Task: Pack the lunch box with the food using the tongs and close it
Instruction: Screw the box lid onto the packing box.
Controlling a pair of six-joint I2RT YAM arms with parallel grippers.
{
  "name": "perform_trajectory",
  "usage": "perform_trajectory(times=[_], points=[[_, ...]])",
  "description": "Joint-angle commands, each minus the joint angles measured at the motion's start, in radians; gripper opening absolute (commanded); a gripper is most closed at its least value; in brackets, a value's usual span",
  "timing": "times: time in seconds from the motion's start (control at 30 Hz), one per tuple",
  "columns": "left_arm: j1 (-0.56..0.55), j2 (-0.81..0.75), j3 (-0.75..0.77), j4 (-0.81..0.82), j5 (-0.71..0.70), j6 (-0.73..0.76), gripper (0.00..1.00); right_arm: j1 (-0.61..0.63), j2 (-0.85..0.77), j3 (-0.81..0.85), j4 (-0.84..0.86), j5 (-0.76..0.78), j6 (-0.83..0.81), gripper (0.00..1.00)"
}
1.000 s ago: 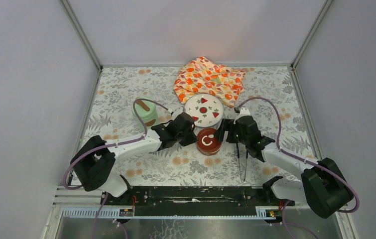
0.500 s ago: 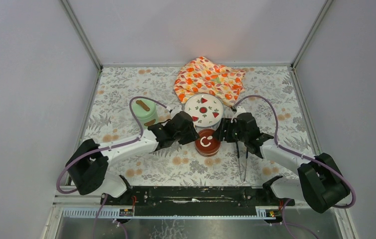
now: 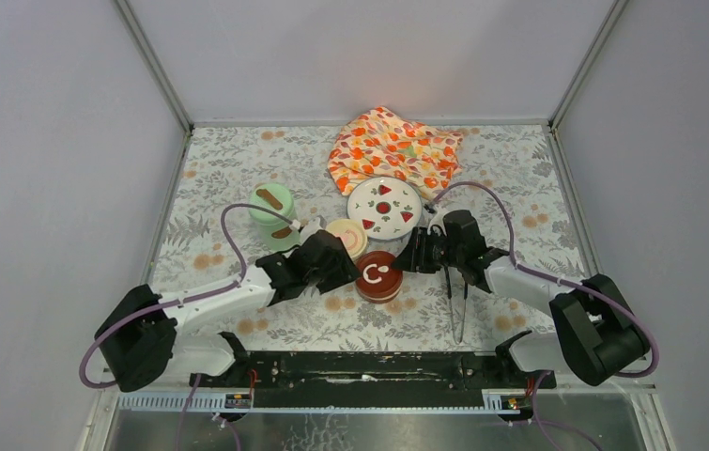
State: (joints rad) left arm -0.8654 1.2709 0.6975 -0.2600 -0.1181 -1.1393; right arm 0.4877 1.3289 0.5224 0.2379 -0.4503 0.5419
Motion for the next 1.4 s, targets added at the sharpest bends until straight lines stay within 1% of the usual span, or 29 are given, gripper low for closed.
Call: perform_trajectory(times=[0.0, 0.1, 0.3, 0.47, 0.7, 0.83, 1.1, 1.37], points=[[-0.003, -0.023, -0.058, 0.095, 0.023, -0.044, 0.59, 0.0, 0.005, 0.041, 0.041, -0.122, 0.047, 0.39], [-0.005, -0.003, -0.083, 0.151, 0.055, -0.06, 0.63, 0.0, -0.004, 0.036, 0.065, -0.15, 0.079, 0.33], [-0.005, 0.018, -0.122, 0.238, 0.084, -0.084, 0.67, 0.0, -0.018, 0.001, 0.118, -0.176, 0.137, 0.25], [-0.005, -0.028, -0.153, 0.256, 0.074, -0.097, 0.71, 0.001, -0.034, -0.015, 0.143, -0.174, 0.176, 0.22], [-0.004, -0.133, -0.219, 0.281, 0.043, -0.114, 0.8, 0.002, -0.032, -0.028, 0.177, -0.149, 0.232, 0.19], [-0.004, -0.166, -0.236, 0.276, 0.034, -0.116, 0.82, 0.0, -0.027, -0.041, 0.182, -0.132, 0.234, 0.19], [-0.003, -0.148, -0.216, 0.263, 0.046, -0.098, 0.81, 0.0, -0.062, -0.065, 0.126, -0.066, 0.188, 0.19], [-0.003, -0.132, -0.204, 0.262, 0.043, -0.096, 0.78, -0.003, -0.076, -0.104, 0.164, -0.06, 0.192, 0.19]])
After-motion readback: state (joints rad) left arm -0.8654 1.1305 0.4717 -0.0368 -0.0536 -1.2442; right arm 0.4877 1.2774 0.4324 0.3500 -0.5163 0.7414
